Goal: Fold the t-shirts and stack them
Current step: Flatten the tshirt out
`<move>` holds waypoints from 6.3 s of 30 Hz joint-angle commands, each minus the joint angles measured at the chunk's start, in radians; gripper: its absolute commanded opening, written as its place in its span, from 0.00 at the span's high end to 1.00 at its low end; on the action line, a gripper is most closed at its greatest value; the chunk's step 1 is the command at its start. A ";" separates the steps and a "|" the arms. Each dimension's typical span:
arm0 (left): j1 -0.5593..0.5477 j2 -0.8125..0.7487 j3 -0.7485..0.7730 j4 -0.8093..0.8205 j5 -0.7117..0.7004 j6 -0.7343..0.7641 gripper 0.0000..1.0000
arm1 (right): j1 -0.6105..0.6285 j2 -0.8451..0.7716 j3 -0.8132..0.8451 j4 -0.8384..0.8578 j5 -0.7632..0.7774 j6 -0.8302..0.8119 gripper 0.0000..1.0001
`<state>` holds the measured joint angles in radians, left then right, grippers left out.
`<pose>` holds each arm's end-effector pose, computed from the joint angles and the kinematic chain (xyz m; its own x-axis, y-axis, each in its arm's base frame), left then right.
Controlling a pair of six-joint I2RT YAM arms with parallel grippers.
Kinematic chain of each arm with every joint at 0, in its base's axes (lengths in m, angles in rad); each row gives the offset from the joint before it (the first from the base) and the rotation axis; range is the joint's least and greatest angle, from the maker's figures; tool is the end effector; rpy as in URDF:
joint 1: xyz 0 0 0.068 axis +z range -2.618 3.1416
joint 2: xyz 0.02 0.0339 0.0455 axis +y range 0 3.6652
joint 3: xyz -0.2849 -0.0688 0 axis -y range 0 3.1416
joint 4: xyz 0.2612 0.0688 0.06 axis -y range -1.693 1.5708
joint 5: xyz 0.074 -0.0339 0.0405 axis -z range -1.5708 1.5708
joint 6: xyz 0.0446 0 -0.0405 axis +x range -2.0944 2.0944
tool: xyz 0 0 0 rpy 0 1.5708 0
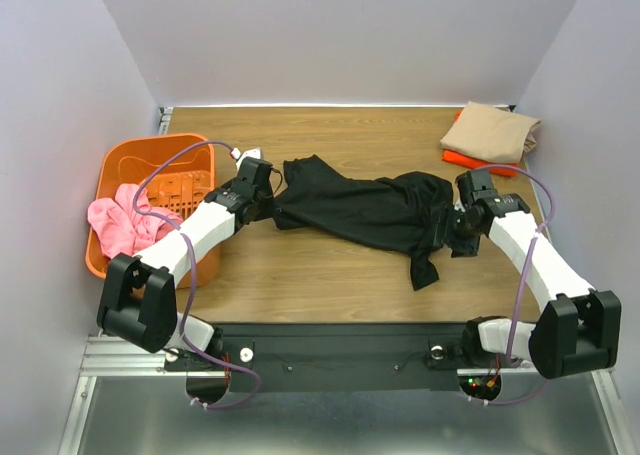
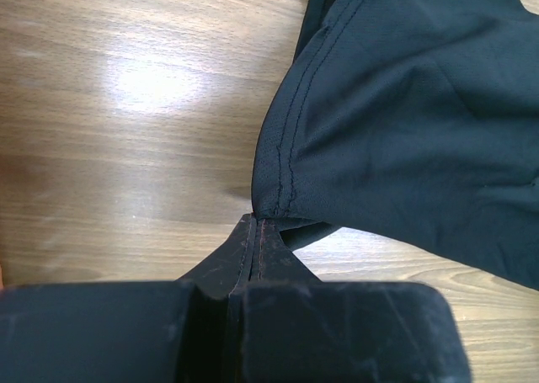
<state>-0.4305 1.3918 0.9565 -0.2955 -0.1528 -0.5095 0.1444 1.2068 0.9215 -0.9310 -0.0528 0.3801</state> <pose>0.2930 -0.1271 0.2593 -0.6805 -0.2180 -0.6996 -0.0257 0.9612 -0.2745 0.2245 0.0350 0.2526 -0.9219 0.2403 -0.3040 0.1940 0.9653 0.1747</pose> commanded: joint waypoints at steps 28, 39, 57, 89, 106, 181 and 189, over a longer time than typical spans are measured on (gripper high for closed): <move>0.012 0.010 0.054 0.016 0.048 0.037 1.00 | 0.294 0.152 -0.150 0.156 -0.021 0.152 0.47; 0.013 -0.016 0.024 0.022 0.050 0.031 1.00 | 0.299 0.230 -0.151 0.218 0.044 0.146 0.52; 0.130 0.009 0.030 0.041 0.030 0.083 1.00 | 0.279 0.280 0.153 0.146 0.125 0.095 1.00; 0.243 0.058 0.062 0.101 0.186 0.129 1.00 | -0.293 0.437 0.356 0.116 0.073 -0.076 0.78; 0.236 0.084 0.080 0.118 0.206 0.114 1.00 | 0.041 0.277 0.179 0.202 -0.130 -0.066 0.50; 0.236 -0.187 0.362 0.099 0.093 0.330 1.00 | -0.111 0.242 0.844 0.121 -0.079 -0.033 1.00; 0.236 -0.319 0.508 0.050 0.140 0.355 1.00 | -0.112 0.073 0.999 0.121 0.030 -0.070 1.00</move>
<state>-0.1944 1.1599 1.3727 -0.2600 -0.0311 -0.1879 0.0395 1.3918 1.8297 -0.8238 -0.0944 0.3412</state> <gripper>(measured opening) 0.019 0.022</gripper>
